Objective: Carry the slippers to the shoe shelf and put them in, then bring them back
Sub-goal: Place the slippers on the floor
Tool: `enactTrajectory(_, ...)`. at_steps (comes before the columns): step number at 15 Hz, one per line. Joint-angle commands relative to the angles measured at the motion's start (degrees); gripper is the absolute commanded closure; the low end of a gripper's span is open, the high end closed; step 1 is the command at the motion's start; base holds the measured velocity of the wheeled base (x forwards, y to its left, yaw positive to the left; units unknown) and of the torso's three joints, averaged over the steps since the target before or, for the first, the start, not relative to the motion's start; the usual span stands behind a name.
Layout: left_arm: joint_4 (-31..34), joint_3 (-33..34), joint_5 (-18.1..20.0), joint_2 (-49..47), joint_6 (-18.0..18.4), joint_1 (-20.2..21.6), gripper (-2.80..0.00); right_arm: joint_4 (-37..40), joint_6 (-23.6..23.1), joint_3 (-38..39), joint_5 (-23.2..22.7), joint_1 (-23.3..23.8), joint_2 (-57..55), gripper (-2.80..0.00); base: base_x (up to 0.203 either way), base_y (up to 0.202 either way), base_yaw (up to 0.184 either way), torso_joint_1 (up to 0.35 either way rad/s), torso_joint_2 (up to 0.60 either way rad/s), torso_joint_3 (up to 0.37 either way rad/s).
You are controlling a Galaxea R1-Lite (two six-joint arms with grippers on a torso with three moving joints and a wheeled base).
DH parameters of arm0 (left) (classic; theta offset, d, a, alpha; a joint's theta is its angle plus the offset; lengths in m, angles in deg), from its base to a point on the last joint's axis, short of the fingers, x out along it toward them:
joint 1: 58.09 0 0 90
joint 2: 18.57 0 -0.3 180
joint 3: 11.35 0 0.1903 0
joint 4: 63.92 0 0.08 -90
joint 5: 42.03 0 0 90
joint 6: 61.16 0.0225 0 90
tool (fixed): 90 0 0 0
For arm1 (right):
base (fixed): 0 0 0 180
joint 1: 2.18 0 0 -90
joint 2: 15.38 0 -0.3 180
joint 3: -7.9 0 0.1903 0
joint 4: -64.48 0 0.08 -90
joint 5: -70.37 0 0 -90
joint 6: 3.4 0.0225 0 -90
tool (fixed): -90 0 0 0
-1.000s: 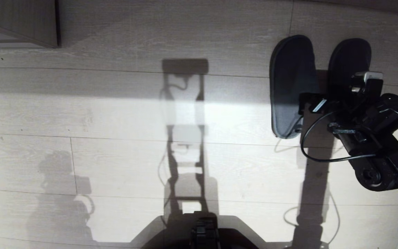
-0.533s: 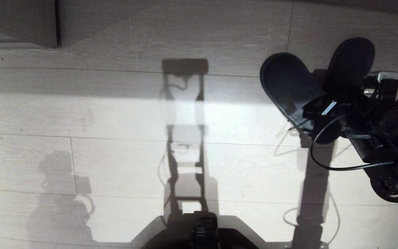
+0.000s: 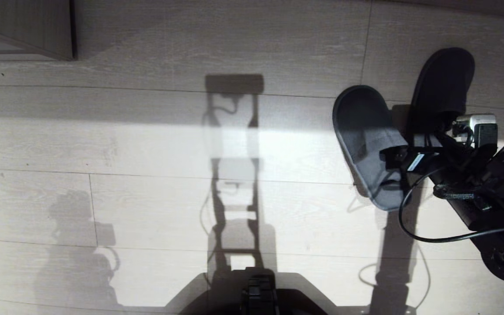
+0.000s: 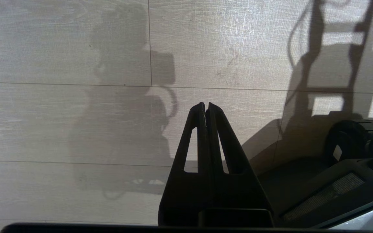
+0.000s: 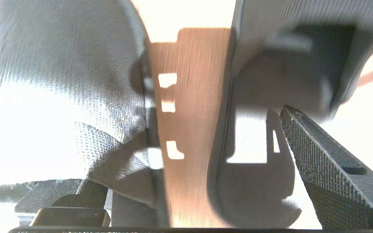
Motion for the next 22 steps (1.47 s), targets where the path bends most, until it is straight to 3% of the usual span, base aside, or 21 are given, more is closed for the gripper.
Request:
enactTrajectory(1, 0.0, 0.0, 0.0, 0.0, 0.0, 0.0, 0.0, -0.5, -0.6, 2.3, -0.3, 0.0, -0.3, -2.8, 0.0, 0.0, 0.0, 0.0, 0.0, 0.0)
enactTrajectory(8, 0.0, 0.0, 0.0, 0.0, 0.0, 0.0, 0.0, -0.5, -3.8, 7.7, -3.3, 0.0, -1.4, -2.8, 0.0, 0.0, 0.0, 0.0, 0.0, 0.0)
enactTrajectory(11, 0.0, 0.0, 0.0, 0.0, 0.0, 0.0, 0.0, -0.5, -1.5, 8.9, -11.1, 0.2, -2.6, -2.8, 0.0, 0.0, 0.0, 0.0, 0.0, 0.0)
enactTrajectory(16, 0.0, 0.0, 0.0, 0.0, 0.0, 0.0, 0.0, -0.5, 1.3, 7.9, -18.6, 1.3, -4.7, -2.8, 0.0, 0.0, 0.0, 0.0, 0.0, 0.0)
enactTrajectory(22, 0.0, 0.0, 0.0, 0.0, 0.0, 0.0, 0.0, -0.5, 0.7, 9.7, -19.4, 1.4, -1.2, -2.8, 0.0, 0.0, 0.0, 0.0, 0.0, 0.0)
